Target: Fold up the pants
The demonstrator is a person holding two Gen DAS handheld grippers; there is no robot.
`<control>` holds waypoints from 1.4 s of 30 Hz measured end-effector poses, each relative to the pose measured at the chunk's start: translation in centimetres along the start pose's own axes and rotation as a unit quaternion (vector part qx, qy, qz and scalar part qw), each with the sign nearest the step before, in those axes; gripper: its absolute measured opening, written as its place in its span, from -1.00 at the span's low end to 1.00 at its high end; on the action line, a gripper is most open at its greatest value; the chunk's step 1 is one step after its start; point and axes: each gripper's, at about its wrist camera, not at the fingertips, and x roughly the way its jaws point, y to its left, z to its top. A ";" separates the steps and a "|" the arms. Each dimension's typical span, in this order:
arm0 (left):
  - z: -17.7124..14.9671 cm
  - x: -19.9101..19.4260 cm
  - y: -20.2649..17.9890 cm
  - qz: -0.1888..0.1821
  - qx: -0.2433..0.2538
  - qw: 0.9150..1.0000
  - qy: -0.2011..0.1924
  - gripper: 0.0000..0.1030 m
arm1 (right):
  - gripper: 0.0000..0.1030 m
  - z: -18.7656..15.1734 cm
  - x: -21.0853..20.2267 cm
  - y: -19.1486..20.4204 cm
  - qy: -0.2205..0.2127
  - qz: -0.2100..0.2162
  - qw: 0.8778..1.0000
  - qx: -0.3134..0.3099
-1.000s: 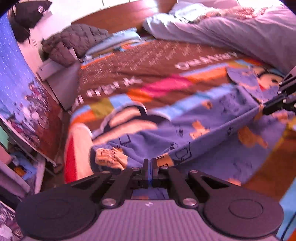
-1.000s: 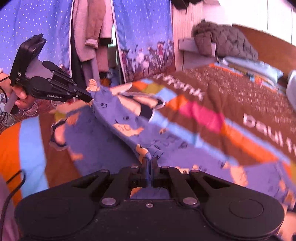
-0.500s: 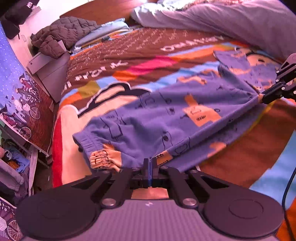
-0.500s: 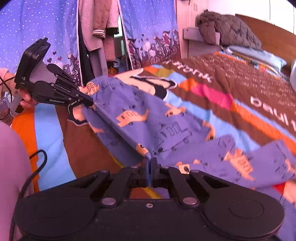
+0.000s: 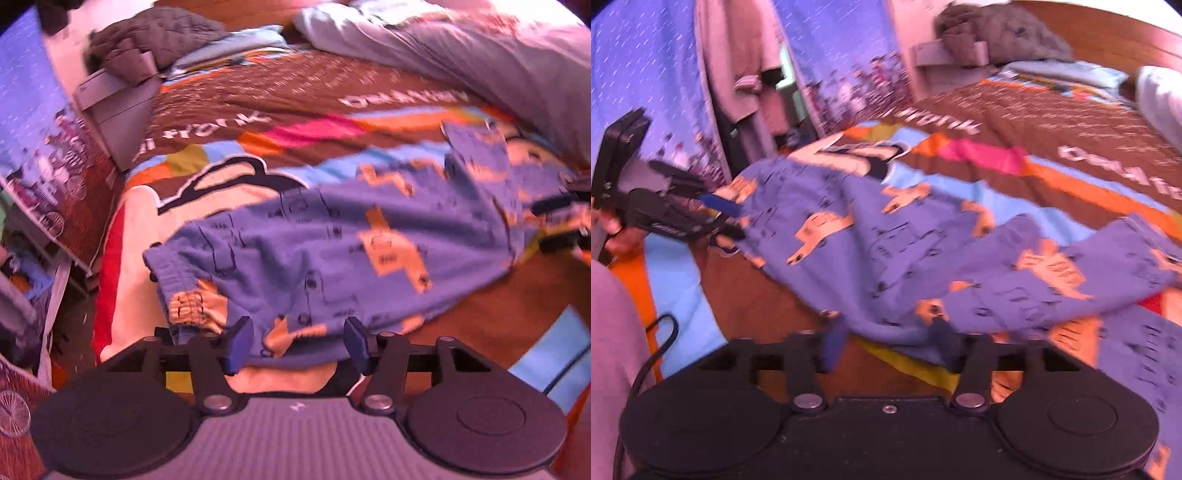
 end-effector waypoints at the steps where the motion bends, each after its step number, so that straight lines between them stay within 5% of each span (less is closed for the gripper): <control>1: 0.5 -0.4 -0.2 -0.001 -0.009 1.000 -0.003 0.21 | 0.44 -0.2 -0.7 -0.3 -0.007 -0.010 1.000 0.007; 5: 3.1 -1.5 -2.2 -0.007 -0.045 0.998 -0.038 0.92 | 0.88 -1.4 -4.1 -2.2 -0.029 -0.062 0.996 0.053; 6: 3.8 -1.5 -2.9 -0.010 -0.050 0.997 -0.049 0.96 | 0.99 -1.9 -5.1 -2.6 -0.036 -0.079 0.994 0.066; 17: 11.6 1.7 -13.9 -0.111 0.063 0.990 -0.064 0.95 | 0.99 -6.0 -13.7 -8.0 -0.097 -0.195 0.963 0.161; 26: 12.0 -2.0 -13.4 -0.051 0.030 0.996 -0.074 0.94 | 0.99 -5.7 -9.9 -8.5 -0.074 -0.201 0.947 0.240; 30: 12.0 -5.8 -10.7 -0.015 -0.020 0.996 -0.089 0.99 | 0.99 -3.2 -9.4 -7.2 -0.081 -0.180 0.946 0.256; 36: 11.9 -7.5 -9.5 -0.021 -0.084 0.992 -0.093 0.99 | 0.99 4.5 -8.0 -5.7 -0.038 -0.138 0.962 0.231; 42: 10.5 -7.3 -10.2 -0.059 -0.082 0.988 -0.120 0.99 | 0.98 11.6 -10.2 -6.3 0.024 -0.175 0.965 0.195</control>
